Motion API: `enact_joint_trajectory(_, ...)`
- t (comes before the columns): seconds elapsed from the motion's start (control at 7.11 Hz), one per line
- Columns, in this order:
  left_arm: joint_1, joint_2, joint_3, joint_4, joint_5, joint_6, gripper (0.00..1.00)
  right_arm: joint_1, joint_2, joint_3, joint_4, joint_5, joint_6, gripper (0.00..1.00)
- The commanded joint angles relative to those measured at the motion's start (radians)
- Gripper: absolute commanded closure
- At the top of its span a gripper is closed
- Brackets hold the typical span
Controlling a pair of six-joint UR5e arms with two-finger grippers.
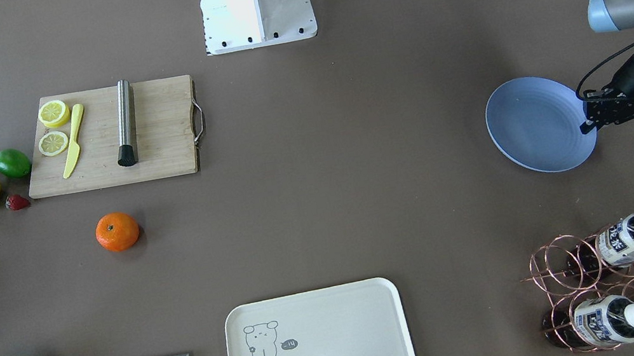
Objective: Pick orange to plate
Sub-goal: 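Reach the left gripper to the blue plate's rim while the right arm moves in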
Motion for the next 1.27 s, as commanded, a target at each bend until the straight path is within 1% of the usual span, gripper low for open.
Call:
enact_joint_trajectory(0.0, -0.066, -0.049, -0.008, 0.036, -0.125, -0.023, 1.00, -0.005, 0.015, -0.002, -0.002, -0.011, 0.000, 0.00)
enact_joint_trajectory(0.14, -0.135, -0.104, -0.022, 0.091, -0.228, -0.026, 1.00, -0.016, 0.028, -0.007, -0.002, -0.012, 0.000, 0.00)
enact_joint_trajectory(0.28, -0.145, -0.130, -0.091, 0.187, -0.242, -0.028, 1.00, -0.029, 0.034, -0.011, -0.002, -0.017, 0.001, 0.00)
enact_joint_trajectory(0.42, -0.144, -0.155, -0.175, 0.283, -0.238, -0.063, 1.00, -0.049, 0.041, -0.014, -0.002, -0.035, 0.006, 0.00)
enact_joint_trajectory(0.56, -0.125, -0.170, -0.238, 0.294, -0.213, -0.176, 1.00, -0.069, 0.054, -0.022, -0.003, -0.047, 0.017, 0.00)
enact_joint_trajectory(0.7, -0.037, -0.172, -0.322, 0.298, -0.118, -0.300, 1.00, -0.092, 0.075, -0.028, -0.002, -0.067, 0.062, 0.00)
enact_joint_trajectory(0.98, 0.129, -0.246, -0.354, 0.297, 0.022, -0.527, 1.00, -0.166, 0.126, -0.028, -0.002, -0.119, 0.136, 0.00)
enact_joint_trajectory(1.12, 0.192, -0.288, -0.351, 0.297, 0.053, -0.669, 1.00, -0.193, 0.149, -0.028, -0.002, -0.133, 0.200, 0.00)
